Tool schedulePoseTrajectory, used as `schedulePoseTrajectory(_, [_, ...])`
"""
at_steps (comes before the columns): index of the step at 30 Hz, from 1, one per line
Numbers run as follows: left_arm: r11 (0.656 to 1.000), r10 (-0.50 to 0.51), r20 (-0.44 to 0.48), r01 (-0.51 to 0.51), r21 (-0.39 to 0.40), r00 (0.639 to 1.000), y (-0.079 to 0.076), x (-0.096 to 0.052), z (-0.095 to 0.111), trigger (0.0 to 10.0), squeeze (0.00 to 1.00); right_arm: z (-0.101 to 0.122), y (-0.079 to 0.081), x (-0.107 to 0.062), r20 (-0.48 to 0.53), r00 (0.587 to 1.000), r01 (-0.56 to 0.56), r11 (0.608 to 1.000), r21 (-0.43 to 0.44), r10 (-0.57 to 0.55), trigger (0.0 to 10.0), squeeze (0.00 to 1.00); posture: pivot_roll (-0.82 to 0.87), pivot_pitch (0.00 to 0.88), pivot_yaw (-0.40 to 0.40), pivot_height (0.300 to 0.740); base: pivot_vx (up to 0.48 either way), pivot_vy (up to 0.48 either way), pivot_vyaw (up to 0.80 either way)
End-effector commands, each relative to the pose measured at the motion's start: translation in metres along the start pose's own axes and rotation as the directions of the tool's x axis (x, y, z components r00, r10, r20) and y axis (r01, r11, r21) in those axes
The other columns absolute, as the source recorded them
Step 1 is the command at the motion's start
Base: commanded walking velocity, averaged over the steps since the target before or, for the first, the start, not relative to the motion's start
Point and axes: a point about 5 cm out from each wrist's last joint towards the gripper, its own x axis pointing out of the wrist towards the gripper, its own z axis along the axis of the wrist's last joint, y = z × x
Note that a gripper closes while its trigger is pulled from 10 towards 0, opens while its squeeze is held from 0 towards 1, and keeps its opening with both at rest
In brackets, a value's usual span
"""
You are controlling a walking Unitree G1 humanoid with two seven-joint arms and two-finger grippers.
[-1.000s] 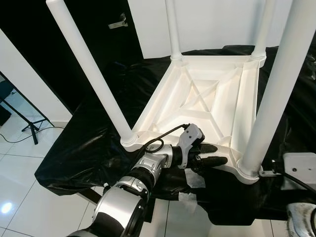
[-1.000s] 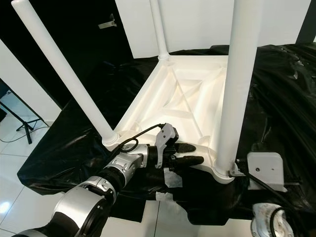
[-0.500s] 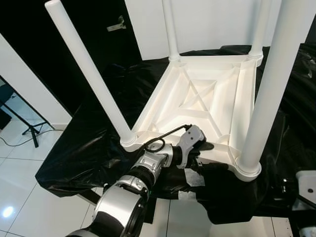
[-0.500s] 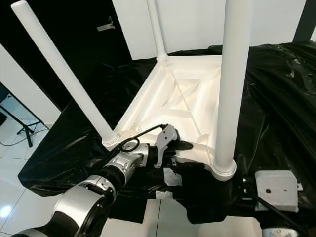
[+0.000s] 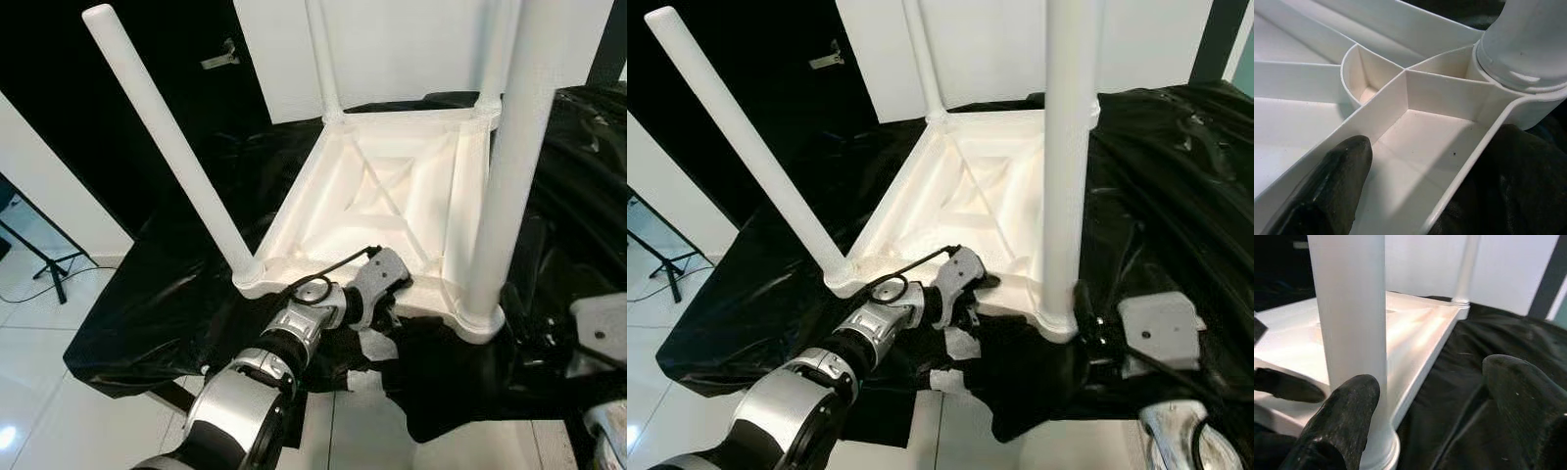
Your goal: Building children table
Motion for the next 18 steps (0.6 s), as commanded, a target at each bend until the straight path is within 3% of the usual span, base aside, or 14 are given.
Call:
schedulePoseTrajectory(1, [0.918, 0.360, -0.102, -0.372, -0.138, 0.927, -0.010, 0.012, -0.031, 10.0, 0.00, 0.011, 0.012, 0.004, 0.071, 0.992, -0.113, 0.992, 0.060, 0.109, 10.0, 0.00, -0.12, 0.000, 0.155, 0.740, 0.000, 0.000, 0.00])
schedulePoseTrajectory(3, [0.914, 0.363, -0.106, -0.376, -0.151, 0.926, -0.008, 0.009, -0.035, 10.0, 0.00, 0.011, 0.012, 0.008, 0.076, 0.989, -0.131, 0.990, 0.058, 0.126, 10.0, 0.00, -0.12, 0.000, 0.153, 0.740, 0.000, 0.000, 0.00])
schedulePoseTrajectory(4, [0.914, 0.363, -0.106, -0.376, -0.153, 0.926, -0.008, 0.008, -0.035, 9.3, 0.00, 0.010, 0.012, 0.009, 0.076, 0.989, -0.135, 0.989, 0.058, 0.131, 10.0, 0.00, -0.12, 0.000, 0.153, 0.740, 0.000, 0.000, 0.00])
schedulePoseTrajectory(5, [0.916, 0.359, -0.107, -0.372, -0.151, 0.927, -0.009, 0.008, -0.036, 7.5, 0.00, 0.011, 0.013, 0.012, 0.083, 0.987, -0.144, 0.988, 0.051, 0.140, 10.0, 0.00, -0.11, 0.000, 0.153, 0.740, 0.000, 0.000, 0.00])
schedulePoseTrajectory(7, [0.916, 0.359, -0.109, -0.372, -0.147, 0.927, -0.009, 0.008, -0.036, 7.5, 0.00, 0.012, 0.013, 0.014, 0.088, 0.985, -0.151, 0.987, 0.045, 0.147, 10.0, 0.00, -0.11, 0.000, 0.153, 0.740, 0.000, 0.000, 0.00])
schedulePoseTrajectory(8, [0.919, 0.352, -0.103, -0.364, -0.149, 0.930, -0.010, 0.010, -0.035, 4.6, 0.00, 0.013, 0.014, 0.020, 0.101, 0.982, -0.162, 0.986, 0.036, 0.157, 10.0, 0.00, -0.12, 0.000, 0.154, 0.740, 0.000, 0.000, 0.00])
schedulePoseTrajectory(9, [0.920, 0.349, -0.098, -0.361, -0.150, 0.932, -0.011, 0.011, -0.034, 4.6, 0.00, 0.013, 0.014, 0.025, 0.108, 0.980, -0.171, 0.985, 0.032, 0.167, 10.0, 0.00, -0.12, 0.000, 0.154, 0.740, 0.000, 0.000, 0.00])
schedulePoseTrajectory(10, [0.925, 0.340, -0.088, -0.350, -0.149, 0.936, -0.013, 0.013, -0.032, 3.5, 0.00, 0.014, 0.017, 0.034, 0.121, 0.975, -0.190, 0.981, 0.026, 0.186, 10.0, 0.00, -0.12, 0.000, 0.151, 0.740, 0.000, 0.000, 0.00])
schedulePoseTrajectory(13, [0.931, 0.327, -0.070, -0.334, -0.146, 0.942, -0.016, 0.018, -0.027, 3.2, 0.00, 0.017, 0.020, 0.046, 0.137, 0.967, -0.217, 0.976, 0.016, 0.213, 10.0, 0.00, -0.11, 0.000, 0.147, 0.740, 0.000, 0.000, 0.00])
schedulePoseTrajectory(18, [0.934, 0.323, -0.043, -0.325, -0.149, 0.946, -0.017, 0.021, -0.021, 3.8, 0.00, 0.016, 0.025, 0.066, 0.129, 0.968, -0.217, 0.976, -0.001, 0.215, 10.0, 0.00, -0.12, 0.000, 0.146, 0.740, 0.000, 0.000, 0.00])
